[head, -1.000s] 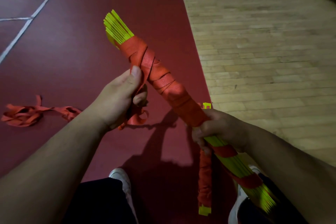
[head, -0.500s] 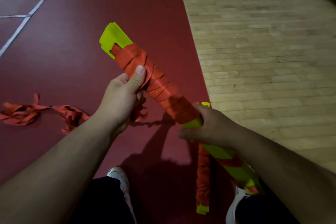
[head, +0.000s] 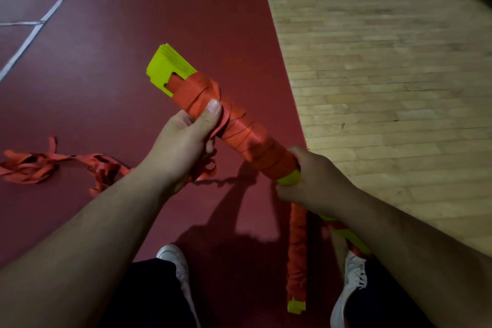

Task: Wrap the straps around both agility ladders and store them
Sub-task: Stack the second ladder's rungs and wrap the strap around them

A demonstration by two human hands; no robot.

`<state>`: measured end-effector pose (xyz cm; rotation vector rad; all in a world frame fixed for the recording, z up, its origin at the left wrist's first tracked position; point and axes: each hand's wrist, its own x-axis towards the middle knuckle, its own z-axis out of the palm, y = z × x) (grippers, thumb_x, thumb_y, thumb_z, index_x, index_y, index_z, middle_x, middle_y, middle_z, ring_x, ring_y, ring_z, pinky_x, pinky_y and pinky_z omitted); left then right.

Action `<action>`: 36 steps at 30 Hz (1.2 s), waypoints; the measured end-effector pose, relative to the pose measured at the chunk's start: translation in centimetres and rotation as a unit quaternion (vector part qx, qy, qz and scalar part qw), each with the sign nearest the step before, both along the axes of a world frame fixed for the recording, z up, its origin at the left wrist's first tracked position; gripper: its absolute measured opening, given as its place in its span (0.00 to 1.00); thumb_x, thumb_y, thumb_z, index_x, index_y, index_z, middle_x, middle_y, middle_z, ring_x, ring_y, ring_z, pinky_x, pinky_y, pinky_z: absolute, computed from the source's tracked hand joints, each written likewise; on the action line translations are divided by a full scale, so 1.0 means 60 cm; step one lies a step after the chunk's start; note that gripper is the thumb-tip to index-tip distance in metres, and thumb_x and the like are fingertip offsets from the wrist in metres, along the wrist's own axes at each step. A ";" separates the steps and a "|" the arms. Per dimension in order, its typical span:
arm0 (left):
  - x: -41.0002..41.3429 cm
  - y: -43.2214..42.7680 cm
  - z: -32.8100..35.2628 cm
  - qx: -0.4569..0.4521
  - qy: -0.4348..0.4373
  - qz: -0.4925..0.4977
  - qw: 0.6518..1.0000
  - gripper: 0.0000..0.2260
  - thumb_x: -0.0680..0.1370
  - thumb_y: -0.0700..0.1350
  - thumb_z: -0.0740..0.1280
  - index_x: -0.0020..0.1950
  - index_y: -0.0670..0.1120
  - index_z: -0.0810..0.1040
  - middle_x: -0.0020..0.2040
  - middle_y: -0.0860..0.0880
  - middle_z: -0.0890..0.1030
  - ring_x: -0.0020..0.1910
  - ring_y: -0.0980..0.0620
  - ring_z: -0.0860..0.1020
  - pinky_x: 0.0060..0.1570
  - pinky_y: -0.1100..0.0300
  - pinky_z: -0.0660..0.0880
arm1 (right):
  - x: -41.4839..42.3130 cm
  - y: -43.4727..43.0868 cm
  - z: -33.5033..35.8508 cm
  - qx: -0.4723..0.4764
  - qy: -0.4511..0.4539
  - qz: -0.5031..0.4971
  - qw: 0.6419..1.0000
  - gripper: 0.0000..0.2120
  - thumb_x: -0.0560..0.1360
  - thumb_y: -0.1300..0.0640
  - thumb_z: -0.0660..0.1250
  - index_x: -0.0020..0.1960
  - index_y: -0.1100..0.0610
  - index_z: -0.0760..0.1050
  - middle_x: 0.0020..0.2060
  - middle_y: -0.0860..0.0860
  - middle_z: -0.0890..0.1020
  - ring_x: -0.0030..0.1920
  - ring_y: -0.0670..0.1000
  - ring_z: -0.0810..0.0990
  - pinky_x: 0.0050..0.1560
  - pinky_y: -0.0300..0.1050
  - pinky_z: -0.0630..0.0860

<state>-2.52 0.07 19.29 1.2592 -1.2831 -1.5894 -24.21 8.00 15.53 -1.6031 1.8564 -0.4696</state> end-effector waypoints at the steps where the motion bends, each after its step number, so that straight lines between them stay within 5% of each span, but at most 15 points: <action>1: 0.001 0.000 0.001 -0.001 -0.005 -0.006 1.000 0.25 0.74 0.67 0.66 0.28 0.49 0.69 0.23 0.48 0.65 0.21 0.51 0.62 0.27 0.57 0.67 | -0.001 0.001 0.001 -0.002 0.002 -0.004 1.000 0.20 0.61 0.46 0.73 0.51 0.44 0.72 0.39 0.45 0.80 0.42 0.50 0.80 0.42 0.50 0.77; 4: 0.001 0.002 0.002 0.009 -0.025 -0.008 1.000 0.25 0.72 0.68 0.63 0.29 0.48 0.70 0.25 0.46 0.65 0.22 0.51 0.62 0.29 0.56 0.66 | -0.003 0.004 0.006 0.002 0.001 -0.011 1.000 0.19 0.62 0.49 0.75 0.50 0.44 0.71 0.37 0.45 0.79 0.39 0.48 0.79 0.40 0.48 0.76; 9: 0.010 -0.004 0.002 0.032 0.041 -0.007 0.999 0.20 0.71 0.68 0.65 0.35 0.52 0.72 0.27 0.49 0.65 0.24 0.51 0.61 0.34 0.55 0.67 | 0.012 0.007 0.010 0.012 -0.015 -0.005 1.000 0.24 0.53 0.39 0.66 0.49 0.43 0.72 0.37 0.45 0.80 0.39 0.50 0.80 0.43 0.54 0.79; 12: 0.019 -0.009 0.007 0.023 0.074 -0.029 0.997 0.22 0.71 0.68 0.65 0.40 0.49 0.68 0.25 0.49 0.66 0.22 0.52 0.62 0.30 0.58 0.67 | 0.013 0.005 0.016 0.016 -0.049 -0.006 0.999 0.18 0.59 0.48 0.73 0.47 0.44 0.73 0.35 0.46 0.80 0.38 0.48 0.79 0.42 0.53 0.79; 16: 0.030 -0.012 0.006 -0.042 0.003 -0.070 0.997 0.24 0.74 0.68 0.60 0.38 0.45 0.70 0.24 0.50 0.70 0.23 0.49 0.69 0.21 0.65 0.66 | 0.018 0.005 0.027 0.027 -0.099 0.004 0.995 0.15 0.63 0.58 0.74 0.46 0.48 0.76 0.32 0.48 0.82 0.33 0.48 0.82 0.35 0.49 0.79; 19: 0.033 -0.011 0.002 -0.044 0.066 -0.105 0.991 0.30 0.70 0.71 0.64 0.41 0.43 0.68 0.26 0.51 0.72 0.26 0.48 0.67 0.22 0.64 0.67 | 0.025 0.008 0.034 0.077 -0.170 0.030 0.982 0.15 0.68 0.68 0.73 0.49 0.53 0.75 0.29 0.51 0.82 0.30 0.51 0.84 0.30 0.42 0.77; 25: 0.035 -0.019 0.000 -0.038 0.126 -0.178 0.975 0.34 0.65 0.71 0.71 0.38 0.40 0.69 0.28 0.48 0.68 0.23 0.55 0.65 0.21 0.66 0.66 | 0.025 0.011 0.041 0.120 -0.243 0.042 0.962 0.17 0.69 0.75 0.70 0.54 0.63 0.73 0.34 0.60 0.81 0.30 0.56 0.81 0.31 0.45 0.76; 30: 0.047 -0.019 -0.006 -0.084 0.035 -0.187 0.978 0.51 0.60 0.73 0.75 0.61 0.30 0.70 0.30 0.48 0.72 0.26 0.51 0.68 0.24 0.63 0.67 | 0.022 0.012 0.040 0.124 -0.240 0.042 0.962 0.16 0.69 0.74 0.70 0.53 0.60 0.74 0.33 0.57 0.82 0.30 0.54 0.82 0.32 0.47 0.77; 36: 0.045 -0.023 -0.018 -0.115 -0.026 -0.131 0.984 0.40 0.63 0.75 0.70 0.52 0.39 0.77 0.27 0.53 0.68 0.22 0.55 0.67 0.29 0.61 0.64 | 0.021 0.015 0.041 0.146 -0.269 0.047 0.951 0.16 0.69 0.73 0.70 0.52 0.59 0.73 0.32 0.56 0.83 0.30 0.55 0.82 0.33 0.47 0.78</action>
